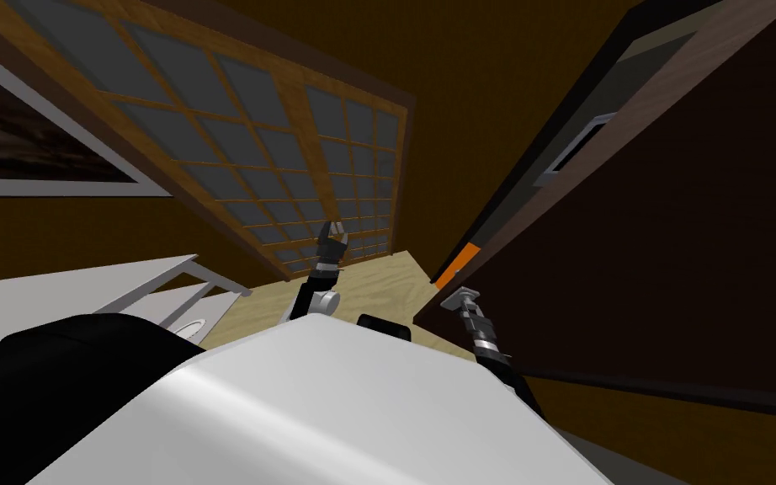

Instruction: Pull the door open

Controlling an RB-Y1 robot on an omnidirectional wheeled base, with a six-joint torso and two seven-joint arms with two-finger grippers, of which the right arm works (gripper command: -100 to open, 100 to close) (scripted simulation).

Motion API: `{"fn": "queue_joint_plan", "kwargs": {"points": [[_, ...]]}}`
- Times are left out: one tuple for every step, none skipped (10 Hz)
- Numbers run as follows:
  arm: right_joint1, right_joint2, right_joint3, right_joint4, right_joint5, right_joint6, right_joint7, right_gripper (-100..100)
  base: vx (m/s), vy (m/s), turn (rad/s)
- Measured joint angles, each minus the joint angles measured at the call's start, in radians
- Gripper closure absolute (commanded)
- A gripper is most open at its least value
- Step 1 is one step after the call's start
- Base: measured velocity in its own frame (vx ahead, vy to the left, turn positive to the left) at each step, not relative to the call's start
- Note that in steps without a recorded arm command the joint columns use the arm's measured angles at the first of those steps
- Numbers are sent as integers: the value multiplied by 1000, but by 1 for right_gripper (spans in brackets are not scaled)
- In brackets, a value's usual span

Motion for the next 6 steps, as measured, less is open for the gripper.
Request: {"fn": "queue_joint_plan", "kwargs": {"points": [[0,-7,4,2,4,-6,-9,100,-219,-51,131],[0,-14,9,4,9,-11,-17,100,-223,-71,141],[0,-20,16,6,13,-15,-26,100,-224,-53,129],[0,-27,22,8,18,-20,-34,100,-237,-46,143],[0,-34,27,10,23,-26,-44,100,-215,-52,120],[1,-41,33,12,27,-30,-53,100,-89,-19,34]]}}
